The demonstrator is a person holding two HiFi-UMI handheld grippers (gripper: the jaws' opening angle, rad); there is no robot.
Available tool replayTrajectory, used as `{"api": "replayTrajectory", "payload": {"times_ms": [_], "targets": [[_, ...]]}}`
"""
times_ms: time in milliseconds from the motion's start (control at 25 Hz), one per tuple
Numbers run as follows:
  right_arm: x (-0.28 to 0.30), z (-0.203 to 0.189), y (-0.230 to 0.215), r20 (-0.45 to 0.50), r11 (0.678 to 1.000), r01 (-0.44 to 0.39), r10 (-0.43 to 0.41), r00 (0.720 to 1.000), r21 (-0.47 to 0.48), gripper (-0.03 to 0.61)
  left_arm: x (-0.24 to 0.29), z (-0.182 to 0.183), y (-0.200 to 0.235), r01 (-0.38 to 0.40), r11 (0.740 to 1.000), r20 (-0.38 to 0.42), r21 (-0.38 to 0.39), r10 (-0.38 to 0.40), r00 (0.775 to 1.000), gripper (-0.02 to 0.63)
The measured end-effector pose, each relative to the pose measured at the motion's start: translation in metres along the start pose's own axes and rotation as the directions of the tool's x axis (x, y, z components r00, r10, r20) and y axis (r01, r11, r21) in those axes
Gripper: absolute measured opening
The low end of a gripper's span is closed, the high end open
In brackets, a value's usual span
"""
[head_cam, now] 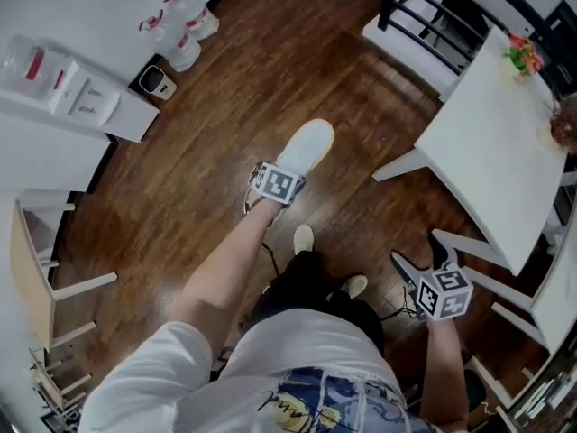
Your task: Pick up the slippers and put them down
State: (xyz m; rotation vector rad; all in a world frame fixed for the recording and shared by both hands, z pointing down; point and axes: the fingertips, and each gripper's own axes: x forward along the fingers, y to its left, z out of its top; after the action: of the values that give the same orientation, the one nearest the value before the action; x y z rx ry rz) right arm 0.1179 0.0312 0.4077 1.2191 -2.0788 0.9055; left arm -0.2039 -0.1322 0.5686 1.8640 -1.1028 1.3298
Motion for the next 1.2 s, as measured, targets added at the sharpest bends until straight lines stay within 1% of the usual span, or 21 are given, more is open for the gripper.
{"api": "replayTrajectory", "payload": {"times_ms": [120,200,280,360,400,560,600,720,800,840,920,960,1000,1040,1120,1200], "targets": [[0.069,0.002,-0.001,-0.037,0.999,0.032,-0.031,0.999,0.015,0.459,0.071,-0.018,0.029,0.025,0.995,-0.029,-0.093,-0.028,0.999,0.439],[0.119,-0.005,-0.002,-0.064,0.999,0.030,-0.027,0.998,0.038,0.458,0.128,-0.037,0.040,0.054,0.988,-0.038,-0.146,-0.060,0.997,0.440],[0.177,-0.018,-0.006,-0.093,0.999,0.011,-0.007,0.996,0.044,0.458,0.189,-0.059,0.055,0.049,0.979,-0.060,-0.199,-0.062,0.996,0.440],[0.237,-0.046,-0.010,-0.133,0.999,-0.013,0.019,0.991,0.047,0.457,0.255,-0.087,0.066,0.039,0.966,-0.096,-0.256,-0.065,0.993,0.440],[0.267,-0.062,-0.013,-0.148,0.999,-0.022,0.028,0.989,0.046,0.458,0.290,-0.098,0.070,0.040,0.959,-0.099,-0.281,-0.070,0.993,0.440],[0.386,-0.123,-0.028,-0.173,0.998,-0.041,0.048,0.984,0.040,0.458,0.427,-0.136,0.093,0.038,0.937,-0.076,-0.347,-0.068,0.995,0.439],[0.412,-0.138,-0.033,-0.180,0.998,-0.046,0.052,0.982,0.040,0.447,0.461,-0.146,0.094,0.043,0.933,-0.070,-0.359,-0.073,0.995,0.440],[0.478,-0.179,-0.054,-0.187,0.997,-0.055,0.063,0.980,0.046,0.446,0.557,-0.171,0.084,0.068,0.915,-0.066,-0.397,-0.103,0.993,0.440],[0.509,-0.198,-0.066,-0.182,0.997,-0.055,0.064,0.981,0.054,0.446,0.612,-0.186,0.075,0.086,0.905,-0.083,-0.416,-0.132,0.988,0.443],[0.521,-0.205,-0.072,-0.180,0.997,-0.052,0.060,0.982,0.049,0.446,0.634,-0.193,0.072,0.089,0.907,-0.096,-0.412,-0.141,0.985,0.447],[0.538,-0.216,-0.081,-0.179,0.998,-0.050,0.057,0.982,0.041,0.452,0.664,-0.199,0.072,0.090,0.918,-0.097,-0.387,-0.137,0.986,0.459],[0.543,-0.220,-0.085,-0.180,0.998,-0.051,0.059,0.982,0.049,0.453,0.671,-0.199,0.074,0.089,0.922,-0.095,-0.376,-0.133,0.987,0.461],[0.545,-0.223,-0.088,-0.182,0.997,-0.051,0.061,0.981,0.061,0.453,0.670,-0.202,0.075,0.085,0.927,-0.106,-0.366,-0.133,0.985,0.487],[0.543,-0.225,-0.089,-0.187,0.996,-0.052,0.065,0.980,0.071,0.453,0.664,-0.206,0.073,0.082,0.933,-0.128,-0.352,-0.134,0.983,0.515],[0.532,-0.220,-0.085,-0.192,0.995,-0.055,0.070,0.979,0.080,0.453,0.637,-0.216,0.067,0.091,0.946,-0.163,-0.311,-0.148,0.975,0.514],[0.514,-0.204,-0.077,-0.184,0.995,-0.056,0.071,0.980,0.088,0.453,0.599,-0.220,0.064,0.107,0.958,-0.180,-0.266,-0.158,0.971,0.514]]}}
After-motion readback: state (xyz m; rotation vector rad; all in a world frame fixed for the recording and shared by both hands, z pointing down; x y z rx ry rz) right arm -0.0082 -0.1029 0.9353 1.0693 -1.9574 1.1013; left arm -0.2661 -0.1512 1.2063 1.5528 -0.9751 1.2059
